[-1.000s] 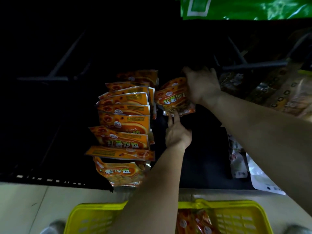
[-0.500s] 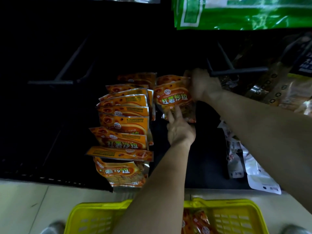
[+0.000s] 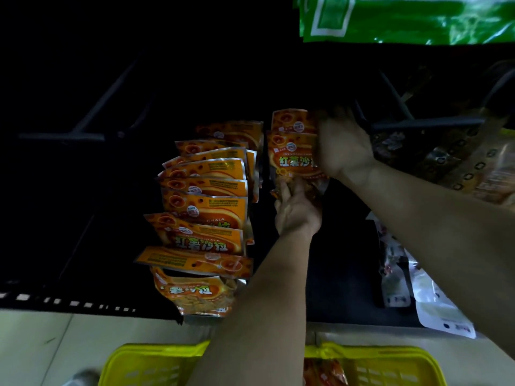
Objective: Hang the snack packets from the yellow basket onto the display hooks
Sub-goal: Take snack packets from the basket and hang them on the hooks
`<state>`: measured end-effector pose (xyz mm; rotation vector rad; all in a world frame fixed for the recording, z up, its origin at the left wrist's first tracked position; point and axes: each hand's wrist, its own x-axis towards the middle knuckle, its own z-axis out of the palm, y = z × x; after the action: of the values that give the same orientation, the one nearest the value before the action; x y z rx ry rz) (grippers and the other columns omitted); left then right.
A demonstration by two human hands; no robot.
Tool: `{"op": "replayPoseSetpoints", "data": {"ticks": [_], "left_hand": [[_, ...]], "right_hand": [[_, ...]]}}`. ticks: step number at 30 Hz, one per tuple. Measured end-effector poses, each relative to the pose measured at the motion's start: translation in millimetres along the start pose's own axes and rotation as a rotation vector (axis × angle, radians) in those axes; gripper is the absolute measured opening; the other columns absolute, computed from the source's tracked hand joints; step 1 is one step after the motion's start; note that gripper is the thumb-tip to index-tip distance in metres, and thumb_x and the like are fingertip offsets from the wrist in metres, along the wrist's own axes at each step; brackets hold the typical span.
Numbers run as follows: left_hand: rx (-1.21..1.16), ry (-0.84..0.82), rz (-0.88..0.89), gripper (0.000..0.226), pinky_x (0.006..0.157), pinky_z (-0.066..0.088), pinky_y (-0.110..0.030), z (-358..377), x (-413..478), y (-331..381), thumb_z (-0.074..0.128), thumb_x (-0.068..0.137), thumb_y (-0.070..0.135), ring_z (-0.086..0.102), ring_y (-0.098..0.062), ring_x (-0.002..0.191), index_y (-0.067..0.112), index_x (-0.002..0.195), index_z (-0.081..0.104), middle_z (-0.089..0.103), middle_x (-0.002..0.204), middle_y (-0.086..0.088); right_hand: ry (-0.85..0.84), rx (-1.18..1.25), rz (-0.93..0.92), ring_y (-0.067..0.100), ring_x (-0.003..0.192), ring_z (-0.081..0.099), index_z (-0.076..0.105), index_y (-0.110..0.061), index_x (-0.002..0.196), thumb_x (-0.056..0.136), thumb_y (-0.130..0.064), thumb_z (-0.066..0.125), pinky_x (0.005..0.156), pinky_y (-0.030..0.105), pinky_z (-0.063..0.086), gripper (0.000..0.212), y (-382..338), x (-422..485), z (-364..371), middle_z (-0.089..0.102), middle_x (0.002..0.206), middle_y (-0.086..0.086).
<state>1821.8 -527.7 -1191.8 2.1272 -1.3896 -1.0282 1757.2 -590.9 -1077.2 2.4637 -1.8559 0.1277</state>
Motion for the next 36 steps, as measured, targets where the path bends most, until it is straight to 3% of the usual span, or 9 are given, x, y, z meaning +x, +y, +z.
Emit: {"op": "replayPoseSetpoints", "data": {"ticks": [5, 8, 10, 16, 20, 24, 29, 32, 36], "left_hand": [[0.015, 0.002, 0.01, 0.083, 0.109, 0.039, -0.044, 4.4, -32.0, -10.2, 0.06, 0.094, 0.038, 0.027, -0.035, 0.144, 0.045, 0.156, 0.005, -0.009, 0.167, 0.011], [-0.001, -0.01, 0.018, 0.078, 0.108, 0.042, -0.044, -6.5, -63.4, -6.9, 0.057, 0.094, 0.037, 0.029, -0.03, 0.145, 0.041, 0.157, 0.011, 0.001, 0.167, 0.012], [-0.035, -0.011, 0.038, 0.074, 0.111, 0.039, -0.042, -17.6, -90.1, -4.9, 0.056, 0.095, 0.034, 0.029, -0.027, 0.146, 0.038, 0.157, 0.016, 0.009, 0.167, 0.01], [0.036, -0.07, 0.207, 0.07, 0.115, 0.034, -0.036, -51.0, -194.8, -12.8, 0.054, 0.096, 0.031, 0.034, -0.022, 0.145, 0.032, 0.157, 0.023, 0.024, 0.164, 0.004], [0.136, -0.039, 0.281, 0.067, 0.114, 0.035, -0.032, -74.2, -258.6, -45.6, 0.058, 0.094, 0.03, 0.04, -0.021, 0.141, 0.029, 0.156, 0.03, 0.034, 0.159, 0.002], [0.257, -0.069, 0.194, 0.069, 0.113, 0.033, -0.031, -81.2, -303.2, -96.0, 0.061, 0.094, 0.033, 0.039, -0.022, 0.142, 0.03, 0.156, 0.03, 0.035, 0.159, 0.0], [0.432, -0.181, 0.086, 0.073, 0.113, 0.038, -0.04, -66.7, -324.2, -152.6, 0.061, 0.094, 0.042, 0.041, -0.028, 0.14, 0.031, 0.156, 0.025, 0.034, 0.16, -0.001], [0.479, -0.233, 0.016, 0.075, 0.111, 0.038, -0.041, -53.8, -318.1, -181.4, 0.063, 0.093, 0.045, 0.041, -0.029, 0.14, 0.032, 0.156, 0.024, 0.036, 0.159, -0.002], [0.486, -0.31, -0.039, 0.082, 0.108, 0.043, -0.045, -39.9, -297.8, -209.2, 0.071, 0.084, 0.052, 0.043, -0.029, 0.136, 0.034, 0.153, 0.03, 0.041, 0.155, 0.001]], "right_hand": [[0.043, 0.098, -0.027, 0.039, 0.122, 0.046, 0.049, -0.013, 0.135, 0.087, -0.015, 0.062, 0.099, 0.042, 0.04, 0.05, 3.7, -25.4, -13.3, 0.048, 0.133, 0.018], [0.087, 0.113, -0.032, 0.041, 0.116, 0.051, 0.053, -0.009, 0.131, 0.086, -0.013, 0.059, 0.091, 0.042, 0.044, 0.045, 5.8, -52.0, -28.8, 0.053, 0.127, 0.021], [0.072, 0.165, -0.02, 0.043, 0.116, 0.049, 0.054, -0.005, 0.129, 0.087, -0.011, 0.057, 0.095, 0.043, 0.043, 0.043, 8.6, -73.3, -40.0, 0.054, 0.127, 0.024], [-0.099, 0.384, -0.011, 0.04, 0.124, 0.045, 0.051, -0.006, 0.136, 0.088, -0.006, 0.052, 0.101, 0.045, 0.045, 0.048, 8.8, -175.8, -63.1, 0.051, 0.131, 0.019], [-0.157, 0.415, 0.022, 0.04, 0.12, 0.05, 0.055, -0.01, 0.134, 0.086, -0.008, 0.055, 0.096, 0.042, 0.046, 0.048, 4.4, -256.4, -60.6, 0.053, 0.128, 0.016], [-0.275, 0.41, 0.041, 0.038, 0.12, 0.05, 0.052, -0.014, 0.137, 0.088, -0.013, 0.056, 0.097, 0.046, 0.047, 0.049, 0.6, -323.6, -34.0, 0.05, 0.129, 0.012], [-0.543, 0.334, 0.109, 0.039, 0.126, 0.048, 0.047, -0.012, 0.137, 0.091, -0.027, 0.06, 0.099, 0.046, 0.046, 0.05, -6.8, -374.0, 16.5, 0.045, 0.142, 0.015], [-0.702, 0.317, 0.082, 0.036, 0.13, 0.046, 0.044, -0.019, 0.143, 0.093, -0.04, 0.057, 0.106, 0.044, 0.042, 0.056, -13.6, -388.9, 49.6, 0.042, 0.148, 0.012], [-0.788, 0.278, 0.025, 0.034, 0.137, 0.036, 0.031, -0.031, 0.149, 0.088, -0.051, 0.061, 0.11, 0.048, 0.038, 0.07, -22.7, -394.9, 91.6, 0.032, 0.155, 0.008]]}}
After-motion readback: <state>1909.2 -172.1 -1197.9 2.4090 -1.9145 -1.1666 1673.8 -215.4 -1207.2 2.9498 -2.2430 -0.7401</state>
